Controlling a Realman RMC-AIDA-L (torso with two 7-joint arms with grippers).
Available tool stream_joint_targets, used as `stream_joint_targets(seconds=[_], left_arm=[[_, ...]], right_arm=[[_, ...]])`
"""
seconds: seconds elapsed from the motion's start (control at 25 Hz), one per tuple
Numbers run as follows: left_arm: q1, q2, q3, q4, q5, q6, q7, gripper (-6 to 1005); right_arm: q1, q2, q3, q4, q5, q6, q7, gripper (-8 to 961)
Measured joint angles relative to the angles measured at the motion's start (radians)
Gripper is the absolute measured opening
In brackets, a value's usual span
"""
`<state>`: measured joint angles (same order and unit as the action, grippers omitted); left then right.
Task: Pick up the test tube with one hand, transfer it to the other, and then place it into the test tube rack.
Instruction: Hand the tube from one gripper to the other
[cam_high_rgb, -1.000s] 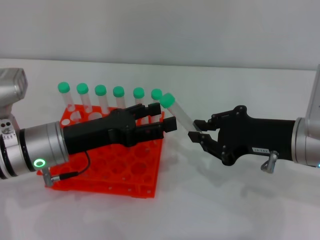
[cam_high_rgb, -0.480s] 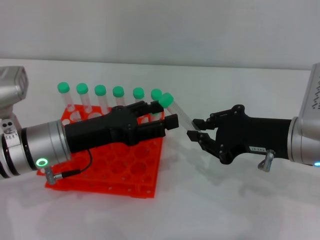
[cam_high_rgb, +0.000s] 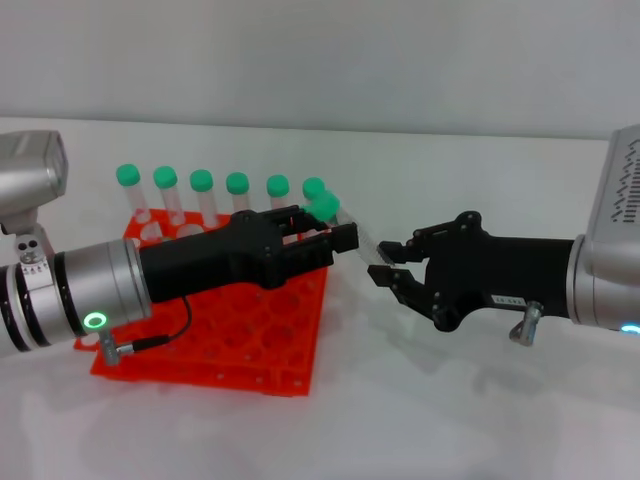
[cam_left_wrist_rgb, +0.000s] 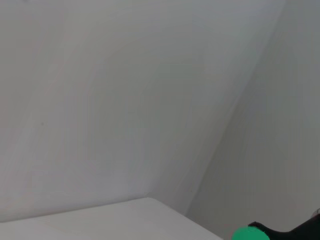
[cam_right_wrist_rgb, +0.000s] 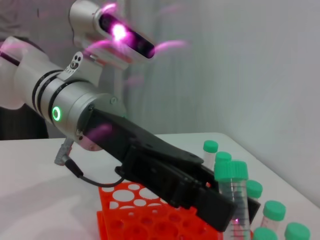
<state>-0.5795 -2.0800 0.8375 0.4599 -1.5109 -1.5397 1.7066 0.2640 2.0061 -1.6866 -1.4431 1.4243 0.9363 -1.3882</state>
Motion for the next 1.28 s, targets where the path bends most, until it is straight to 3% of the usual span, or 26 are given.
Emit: stream_joint_targets(seconds=[0.48,0.56,1.28], left_arm=[[-0.014,-0.001,0.042,0.0,-0.022,0.009,0.013,465],[-0.017,-0.002,0.046,0.0,-0.029,0.01,0.013,233],[-0.019,-0.003,0.049,0.003,-0.04,0.0,0.012,192]], right_arm=[[0.01,0.0,-0.002,0.01,-0.011,-0.016,0.0,222],[0.013,0.0,0.0,0.013,-0.01,-0.016,-0.001,223],[0.03,0.002,-0.012,0.024,-0.082,-0.007,0.038,231]])
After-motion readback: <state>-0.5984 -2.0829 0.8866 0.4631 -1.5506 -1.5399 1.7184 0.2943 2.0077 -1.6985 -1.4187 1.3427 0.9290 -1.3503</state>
